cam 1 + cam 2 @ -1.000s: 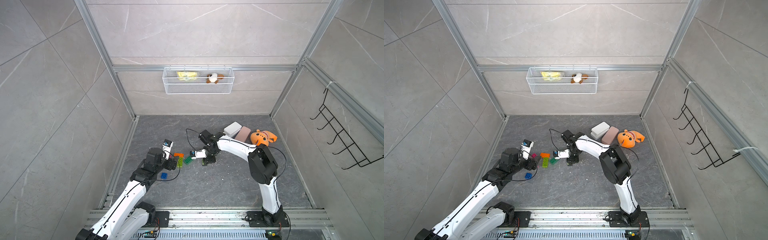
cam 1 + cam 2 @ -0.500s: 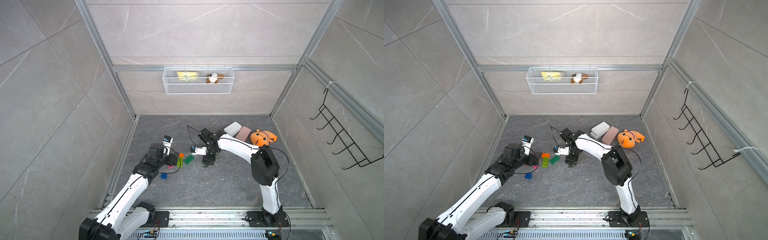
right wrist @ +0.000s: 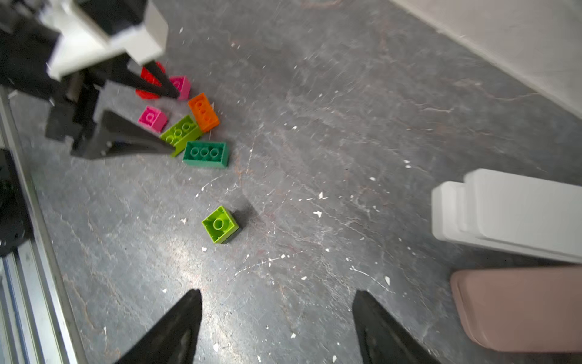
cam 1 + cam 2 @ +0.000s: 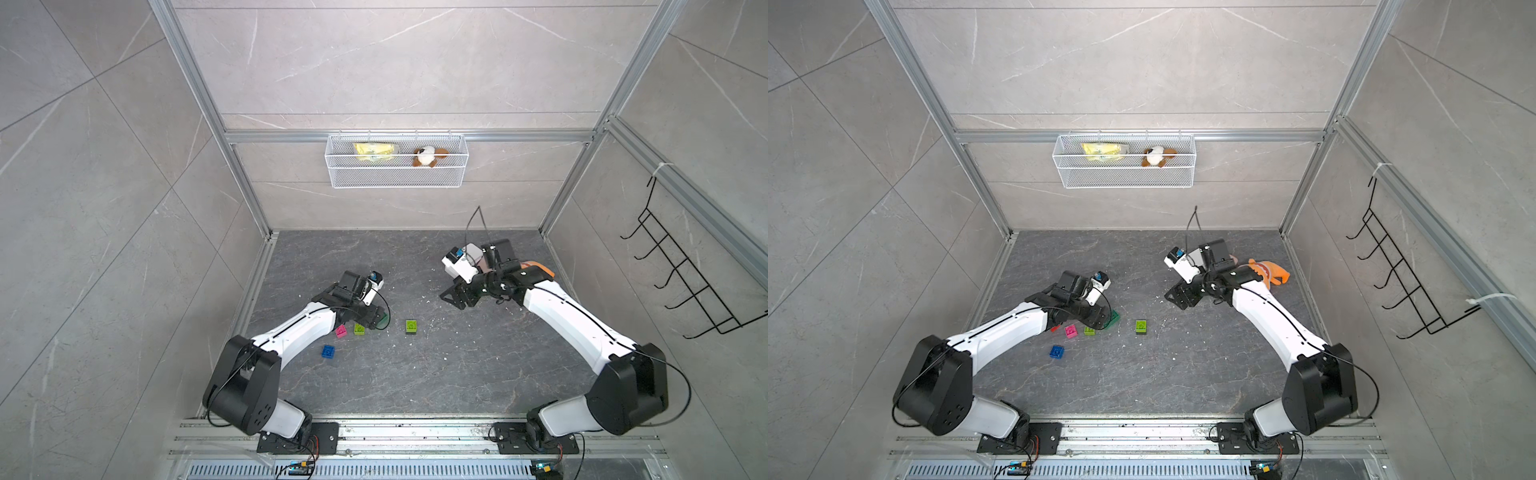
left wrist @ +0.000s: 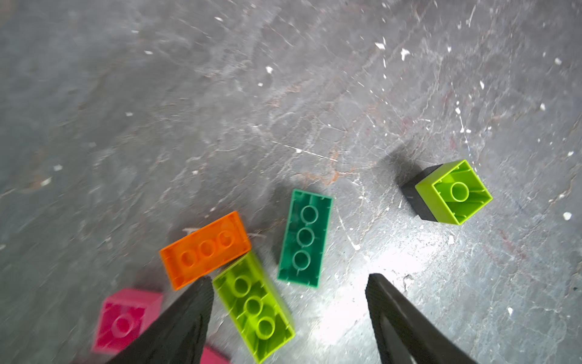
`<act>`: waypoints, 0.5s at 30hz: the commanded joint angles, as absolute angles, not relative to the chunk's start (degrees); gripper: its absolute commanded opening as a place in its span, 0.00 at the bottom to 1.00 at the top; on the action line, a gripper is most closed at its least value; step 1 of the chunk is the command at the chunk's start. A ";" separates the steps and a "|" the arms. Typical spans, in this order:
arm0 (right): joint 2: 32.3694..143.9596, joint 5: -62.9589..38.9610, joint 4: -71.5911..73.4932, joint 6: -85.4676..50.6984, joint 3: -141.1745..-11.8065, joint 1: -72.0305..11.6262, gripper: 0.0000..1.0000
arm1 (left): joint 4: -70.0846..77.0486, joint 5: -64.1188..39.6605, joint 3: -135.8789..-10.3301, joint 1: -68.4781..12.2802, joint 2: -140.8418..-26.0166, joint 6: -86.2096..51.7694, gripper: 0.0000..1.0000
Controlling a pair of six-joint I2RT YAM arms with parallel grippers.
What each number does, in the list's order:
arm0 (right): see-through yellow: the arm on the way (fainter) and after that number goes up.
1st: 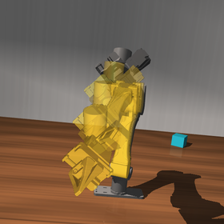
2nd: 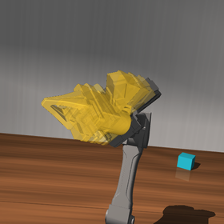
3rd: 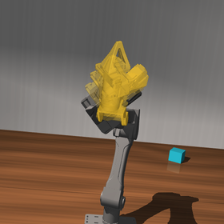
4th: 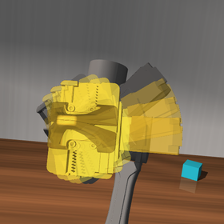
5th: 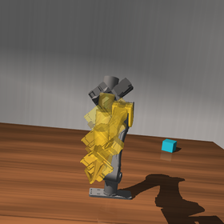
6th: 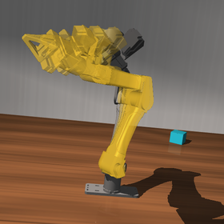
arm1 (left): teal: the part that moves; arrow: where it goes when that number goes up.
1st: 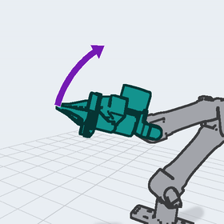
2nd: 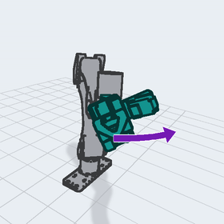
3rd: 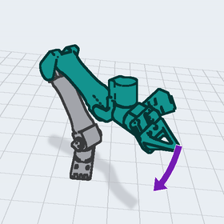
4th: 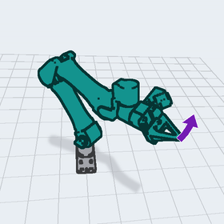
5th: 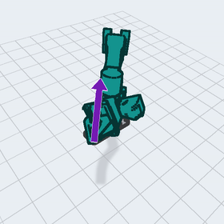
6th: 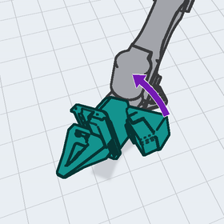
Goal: Assemble a carrot with lego
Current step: Pick up the lego brick from the center of the board.
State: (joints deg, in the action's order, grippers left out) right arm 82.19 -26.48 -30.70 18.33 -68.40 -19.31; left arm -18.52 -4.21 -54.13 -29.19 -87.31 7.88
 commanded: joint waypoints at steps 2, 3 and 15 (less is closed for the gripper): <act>79.45 -29.29 -25.29 11.53 -64.41 -19.78 0.78 | -21.44 -2.00 -57.88 -29.86 -93.22 13.49 0.74; 79.14 -29.14 -25.39 11.47 -64.01 -19.69 0.78 | -22.06 -1.96 -58.52 -29.95 -94.48 14.08 0.73; 79.62 -29.10 -25.57 10.95 -61.44 -19.60 0.77 | -21.63 -3.87 -62.58 -30.32 -102.93 14.77 0.50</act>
State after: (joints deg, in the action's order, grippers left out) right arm 79.90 -28.36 -26.04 11.66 -62.13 -19.57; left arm -21.41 -2.74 -60.97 -30.09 -102.13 13.72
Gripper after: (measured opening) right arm 0.768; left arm 0.509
